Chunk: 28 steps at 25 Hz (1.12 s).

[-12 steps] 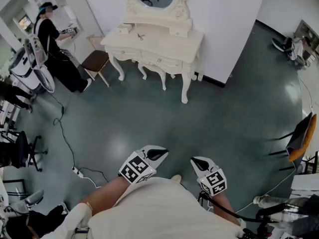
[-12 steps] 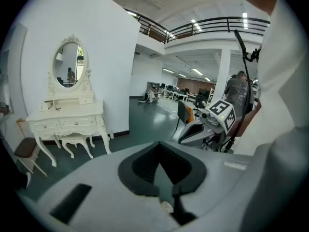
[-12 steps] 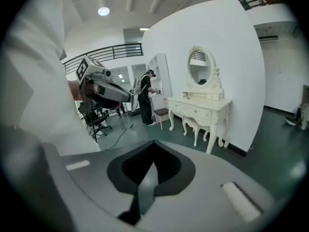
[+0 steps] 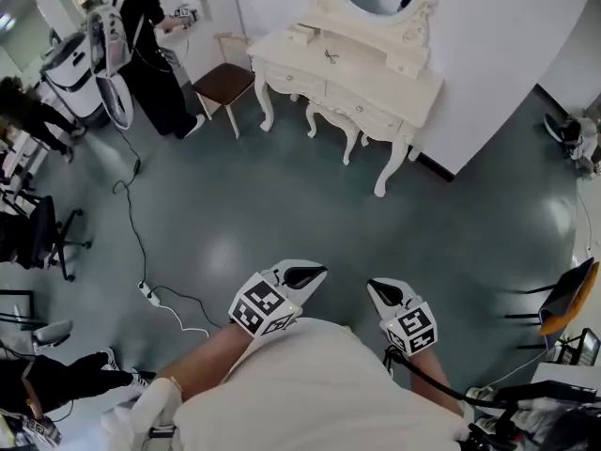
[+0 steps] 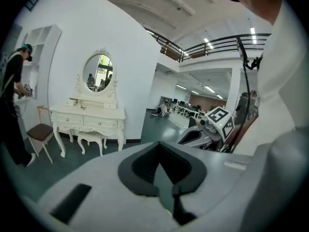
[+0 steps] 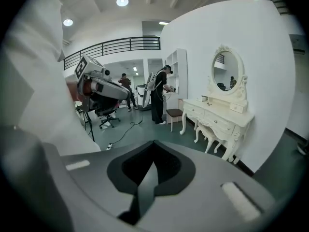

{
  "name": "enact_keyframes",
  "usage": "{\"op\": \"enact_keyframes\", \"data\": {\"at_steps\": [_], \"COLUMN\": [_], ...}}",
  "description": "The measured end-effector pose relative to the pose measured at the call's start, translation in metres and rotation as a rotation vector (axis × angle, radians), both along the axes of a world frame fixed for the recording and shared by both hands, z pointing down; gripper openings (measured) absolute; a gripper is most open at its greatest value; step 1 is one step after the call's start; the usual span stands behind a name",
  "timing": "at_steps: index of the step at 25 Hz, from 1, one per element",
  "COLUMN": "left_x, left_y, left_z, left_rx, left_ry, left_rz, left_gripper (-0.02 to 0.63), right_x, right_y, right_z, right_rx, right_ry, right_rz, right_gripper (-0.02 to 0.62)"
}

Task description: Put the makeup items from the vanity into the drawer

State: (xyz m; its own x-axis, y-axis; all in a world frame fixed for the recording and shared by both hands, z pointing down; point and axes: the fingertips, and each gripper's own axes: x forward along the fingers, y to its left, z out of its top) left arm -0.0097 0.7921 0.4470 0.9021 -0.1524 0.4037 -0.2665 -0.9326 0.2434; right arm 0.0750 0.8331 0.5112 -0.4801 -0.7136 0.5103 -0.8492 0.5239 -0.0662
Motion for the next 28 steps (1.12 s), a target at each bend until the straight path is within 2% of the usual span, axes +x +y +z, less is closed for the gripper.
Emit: {"op": "enact_keyframes", "data": {"at_steps": [5,10,14,21,25,28], "left_x": [-0.065,-0.133,-0.169,-0.180,-0.184,-0.174], "left_y": [-0.034,-0.061,-0.092,-0.160,-0.208,-0.256], "left_z": [-0.004,0.005,0.011,0.010,0.010,0.008], "left_rx": [0.010,-0.003,-0.014,-0.057,-0.038,-0.029], "left_ry": [0.028,0.040,0.037,0.075,0.071,0.044], "left_rz": [-0.025,-0.040,-0.050,-0.126,-0.163,-0.205], "left_gripper": [0.003,0.003,0.003,0.003,0.003,0.003], "right_x": [-0.062,-0.123,-0.155,-0.169,-0.174,-0.164], "right_y": [-0.036,-0.071,-0.111,-0.180,-0.240,-0.299], "right_z": [-0.003,0.003,0.005,-0.002,0.000,-0.003], "right_rx": [-0.015,-0.019,-0.021,-0.054,-0.027,-0.007], "right_ry": [0.014,-0.013,-0.018,0.000,-0.002,-0.022], "right_rz": [-0.017,0.011,0.021,-0.056,-0.096,-0.137], "right_gripper": [0.000,0.002,0.002,0.032,0.032,0.035]}}
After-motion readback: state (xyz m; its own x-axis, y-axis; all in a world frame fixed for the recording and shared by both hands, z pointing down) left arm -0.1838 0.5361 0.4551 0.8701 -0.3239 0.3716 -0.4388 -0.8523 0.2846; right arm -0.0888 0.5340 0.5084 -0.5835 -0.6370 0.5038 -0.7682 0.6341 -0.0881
